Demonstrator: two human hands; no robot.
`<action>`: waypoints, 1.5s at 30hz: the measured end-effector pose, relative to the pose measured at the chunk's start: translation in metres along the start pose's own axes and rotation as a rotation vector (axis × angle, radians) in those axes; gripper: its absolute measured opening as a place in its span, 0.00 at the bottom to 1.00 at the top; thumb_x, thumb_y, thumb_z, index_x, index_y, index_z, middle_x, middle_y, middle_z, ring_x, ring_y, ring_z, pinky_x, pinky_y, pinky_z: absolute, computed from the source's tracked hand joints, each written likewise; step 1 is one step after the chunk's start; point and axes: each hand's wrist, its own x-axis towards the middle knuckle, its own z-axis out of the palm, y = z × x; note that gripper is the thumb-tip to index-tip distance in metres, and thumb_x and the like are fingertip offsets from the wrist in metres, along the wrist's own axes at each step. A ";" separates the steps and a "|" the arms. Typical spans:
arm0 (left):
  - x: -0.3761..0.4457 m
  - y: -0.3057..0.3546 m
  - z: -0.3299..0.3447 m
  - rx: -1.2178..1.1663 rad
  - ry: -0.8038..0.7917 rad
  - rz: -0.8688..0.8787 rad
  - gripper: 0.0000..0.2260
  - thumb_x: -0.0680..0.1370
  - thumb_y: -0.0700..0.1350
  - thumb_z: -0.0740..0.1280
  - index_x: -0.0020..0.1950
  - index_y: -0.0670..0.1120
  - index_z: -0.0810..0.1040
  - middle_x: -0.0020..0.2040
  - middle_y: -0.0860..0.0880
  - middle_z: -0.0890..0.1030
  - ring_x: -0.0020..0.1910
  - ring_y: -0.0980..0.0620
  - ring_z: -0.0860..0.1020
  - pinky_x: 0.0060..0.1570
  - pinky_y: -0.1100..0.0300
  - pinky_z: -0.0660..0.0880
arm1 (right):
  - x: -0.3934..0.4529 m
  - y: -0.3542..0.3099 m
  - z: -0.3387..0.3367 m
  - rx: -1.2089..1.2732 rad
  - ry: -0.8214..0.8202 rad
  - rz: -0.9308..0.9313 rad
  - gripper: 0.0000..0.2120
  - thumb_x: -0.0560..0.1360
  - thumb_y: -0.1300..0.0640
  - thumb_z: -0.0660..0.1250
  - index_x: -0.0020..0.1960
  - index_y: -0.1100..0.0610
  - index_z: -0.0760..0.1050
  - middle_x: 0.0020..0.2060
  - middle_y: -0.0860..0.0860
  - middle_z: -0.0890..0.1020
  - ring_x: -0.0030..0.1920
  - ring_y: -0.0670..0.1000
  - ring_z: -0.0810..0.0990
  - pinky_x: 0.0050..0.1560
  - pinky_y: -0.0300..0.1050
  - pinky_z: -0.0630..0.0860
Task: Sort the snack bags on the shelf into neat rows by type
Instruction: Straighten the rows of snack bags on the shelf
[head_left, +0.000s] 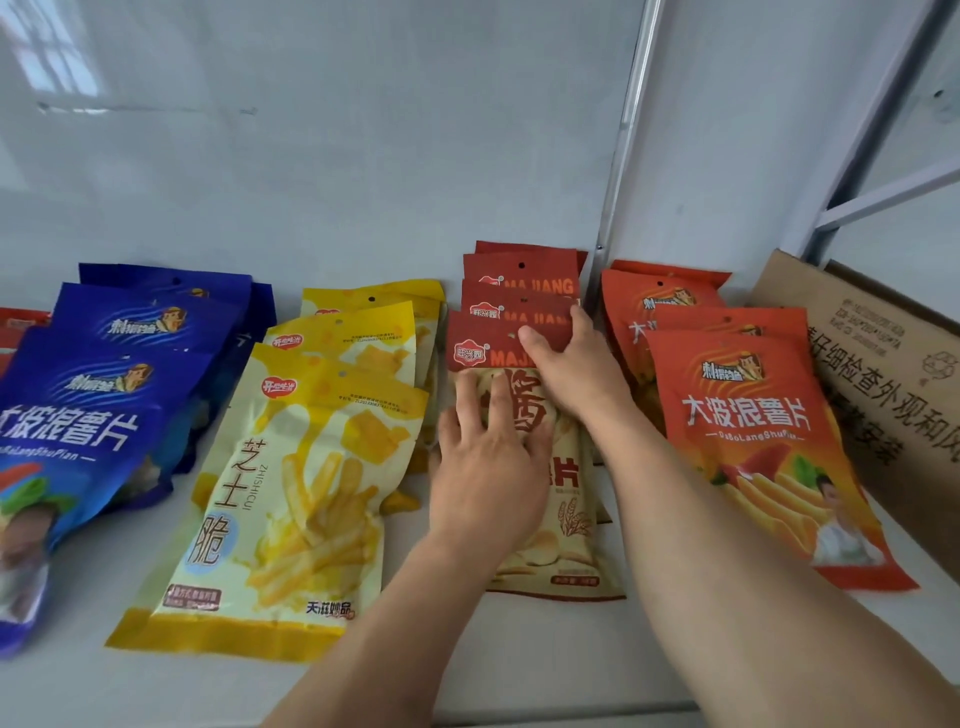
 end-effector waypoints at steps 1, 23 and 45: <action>0.000 -0.001 0.002 0.008 0.001 0.001 0.31 0.83 0.62 0.49 0.82 0.52 0.44 0.82 0.49 0.43 0.79 0.43 0.49 0.74 0.44 0.58 | 0.000 0.000 0.001 -0.006 0.003 0.003 0.40 0.76 0.31 0.58 0.80 0.49 0.52 0.73 0.52 0.67 0.69 0.56 0.72 0.64 0.55 0.72; -0.001 0.033 0.000 0.287 0.225 -0.015 0.32 0.80 0.60 0.58 0.80 0.46 0.56 0.81 0.44 0.54 0.79 0.40 0.50 0.76 0.44 0.52 | -0.048 0.001 -0.082 -0.015 -0.007 -0.244 0.20 0.82 0.44 0.60 0.69 0.53 0.73 0.66 0.50 0.78 0.66 0.50 0.76 0.64 0.45 0.72; 0.023 0.144 0.094 -0.691 -0.130 -0.306 0.30 0.75 0.61 0.69 0.71 0.50 0.65 0.62 0.47 0.78 0.53 0.48 0.83 0.52 0.48 0.82 | -0.053 0.169 -0.151 0.239 0.034 0.233 0.35 0.74 0.33 0.63 0.72 0.54 0.64 0.60 0.52 0.79 0.57 0.55 0.80 0.58 0.52 0.77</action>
